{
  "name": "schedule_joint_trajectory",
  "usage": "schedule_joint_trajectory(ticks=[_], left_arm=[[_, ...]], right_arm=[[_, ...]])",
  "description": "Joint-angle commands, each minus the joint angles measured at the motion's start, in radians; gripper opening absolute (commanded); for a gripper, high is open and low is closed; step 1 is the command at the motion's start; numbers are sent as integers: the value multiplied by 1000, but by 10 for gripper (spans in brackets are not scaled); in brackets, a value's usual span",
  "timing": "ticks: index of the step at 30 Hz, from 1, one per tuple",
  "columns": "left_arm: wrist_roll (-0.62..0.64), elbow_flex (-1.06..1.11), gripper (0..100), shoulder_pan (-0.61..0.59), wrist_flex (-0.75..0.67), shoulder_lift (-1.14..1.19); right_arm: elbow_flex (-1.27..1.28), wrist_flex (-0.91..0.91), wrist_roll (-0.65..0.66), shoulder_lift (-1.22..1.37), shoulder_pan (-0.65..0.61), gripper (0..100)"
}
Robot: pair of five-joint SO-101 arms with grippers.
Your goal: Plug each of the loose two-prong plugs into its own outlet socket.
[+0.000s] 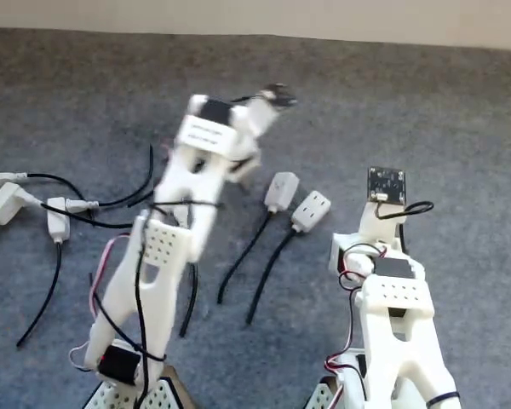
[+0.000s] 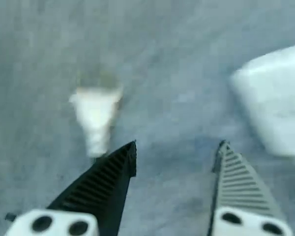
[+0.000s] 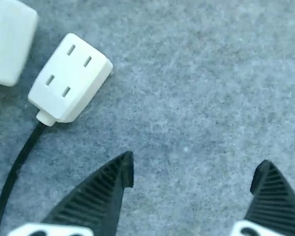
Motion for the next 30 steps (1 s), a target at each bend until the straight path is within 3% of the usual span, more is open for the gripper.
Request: schedule_joint_trajectory(ticks=[1,5,10,17,30], left_arm=[[-15,-24,263,-87,-8,-18],[-8,-87,263,-90,6,-39],[43,-234,263,24,126,-107],[55,-176,263,153,127,-130],[57,-163,263,206,91,-68]], right_arm=[[-7,-16,-2,-30,-8,365],[-7,-16,-2,-28,-8,365],[-7,-16,-2,-27,-8,365],[-7,-16,-2,-25,-10,365],[-7,-16,-2,-25,-10,365]])
